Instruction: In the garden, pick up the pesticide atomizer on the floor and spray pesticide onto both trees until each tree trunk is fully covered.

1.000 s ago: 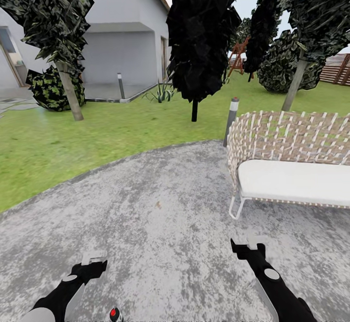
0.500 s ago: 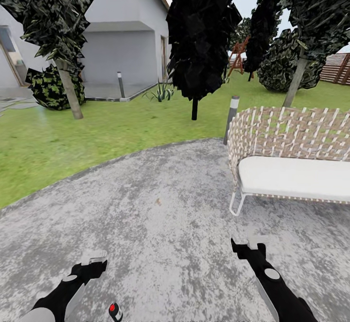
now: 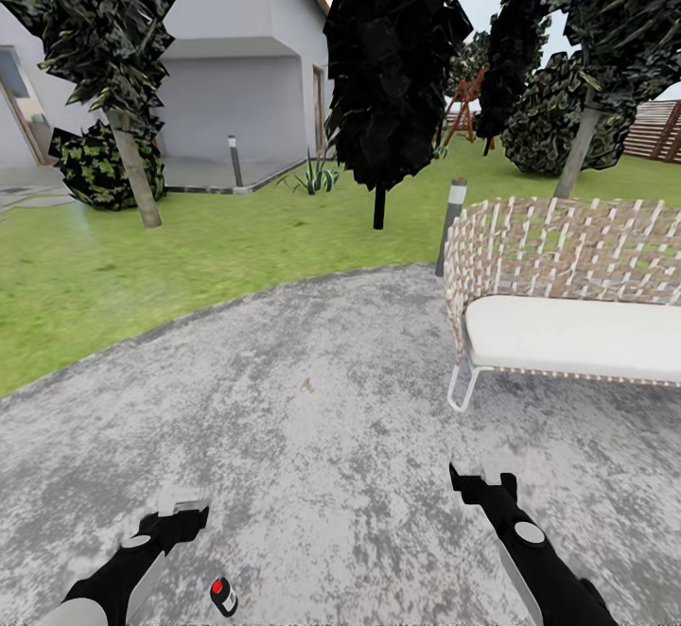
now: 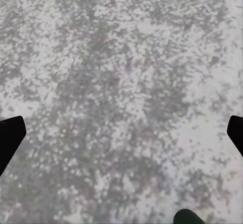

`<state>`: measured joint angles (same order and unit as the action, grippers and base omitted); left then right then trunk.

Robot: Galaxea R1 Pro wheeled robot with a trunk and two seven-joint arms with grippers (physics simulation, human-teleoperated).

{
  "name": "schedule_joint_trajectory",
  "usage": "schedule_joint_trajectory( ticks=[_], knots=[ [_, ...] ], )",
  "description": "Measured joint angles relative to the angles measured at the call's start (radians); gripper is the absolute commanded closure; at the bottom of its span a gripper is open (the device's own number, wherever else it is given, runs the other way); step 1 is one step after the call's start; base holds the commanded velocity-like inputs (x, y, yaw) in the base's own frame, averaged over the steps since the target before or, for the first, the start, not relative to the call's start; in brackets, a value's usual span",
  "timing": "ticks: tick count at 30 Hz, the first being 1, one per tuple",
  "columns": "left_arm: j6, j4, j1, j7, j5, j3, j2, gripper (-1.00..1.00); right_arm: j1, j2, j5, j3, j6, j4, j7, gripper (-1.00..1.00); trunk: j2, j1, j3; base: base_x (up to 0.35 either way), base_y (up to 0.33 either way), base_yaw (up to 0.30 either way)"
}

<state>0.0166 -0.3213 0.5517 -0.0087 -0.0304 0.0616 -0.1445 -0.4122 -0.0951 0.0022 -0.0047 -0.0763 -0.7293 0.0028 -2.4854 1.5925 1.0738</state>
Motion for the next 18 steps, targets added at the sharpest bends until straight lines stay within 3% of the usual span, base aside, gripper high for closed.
schedule_joint_trajectory(
  ticks=[9,18],
  knots=[
    [0.0,0.003,0.0,0.0,0.0,0.0,0.0,-1.0,0.0,0.0,0.0,-0.001,0.001,0.0,0.0,-1.0,-0.016,0.011,0.047,0.0,0.0,0.003],
    [0.001,0.001,-0.001,0.0,0.001,0.001,0.001,-1.0,0.0,0.0,0.001,-0.001,0.001,0.0,0.0,-1.0,-0.016,0.011,0.06,0.0,0.0,0.0]
  ],
)
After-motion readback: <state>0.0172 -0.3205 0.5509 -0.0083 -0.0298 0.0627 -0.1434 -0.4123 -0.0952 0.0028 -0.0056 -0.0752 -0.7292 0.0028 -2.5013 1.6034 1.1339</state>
